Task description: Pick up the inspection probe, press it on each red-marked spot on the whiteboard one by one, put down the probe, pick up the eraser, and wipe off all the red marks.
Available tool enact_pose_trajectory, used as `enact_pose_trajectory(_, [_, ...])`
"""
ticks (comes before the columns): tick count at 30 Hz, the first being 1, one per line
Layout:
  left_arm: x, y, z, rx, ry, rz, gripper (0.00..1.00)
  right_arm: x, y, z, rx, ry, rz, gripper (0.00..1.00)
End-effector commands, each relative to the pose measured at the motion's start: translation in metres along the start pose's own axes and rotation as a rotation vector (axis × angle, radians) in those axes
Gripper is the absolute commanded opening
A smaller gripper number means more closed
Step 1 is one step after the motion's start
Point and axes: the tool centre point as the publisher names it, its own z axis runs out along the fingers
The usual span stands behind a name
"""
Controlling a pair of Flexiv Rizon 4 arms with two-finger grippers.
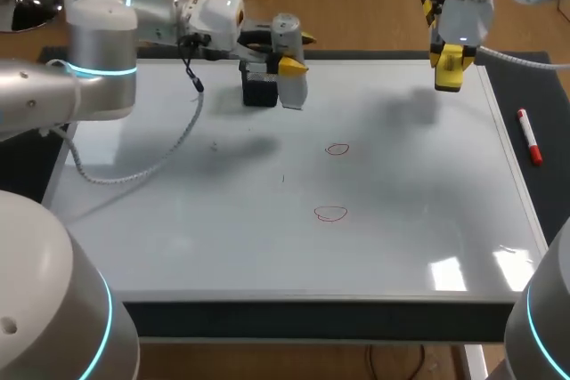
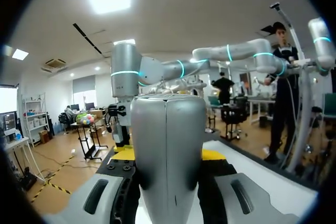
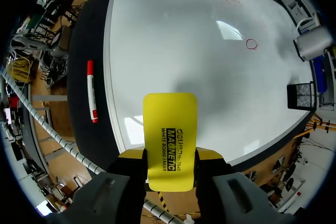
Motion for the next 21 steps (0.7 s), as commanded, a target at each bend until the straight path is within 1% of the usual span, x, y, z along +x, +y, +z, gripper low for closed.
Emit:
enact_pose_trajectory(1, [-0.006,0.006,0.013,0.003,0.094,-0.004,0.00,0.000,-0.001,-0.001,-0.001,0.003,-0.002,0.00])
enact_pose_trajectory(10, [0.006,0.010,0.040,-0.009,0.168,-0.015,0.00,0.000,-0.001,-0.001,-0.001,0.003,-0.002,0.00])
enact_pose_trajectory(21, [0.023,0.019,0.062,0.010,0.209,-0.021,0.00,0.000,-0.001,-0.001,-0.001,0.003,-0.002,0.00])
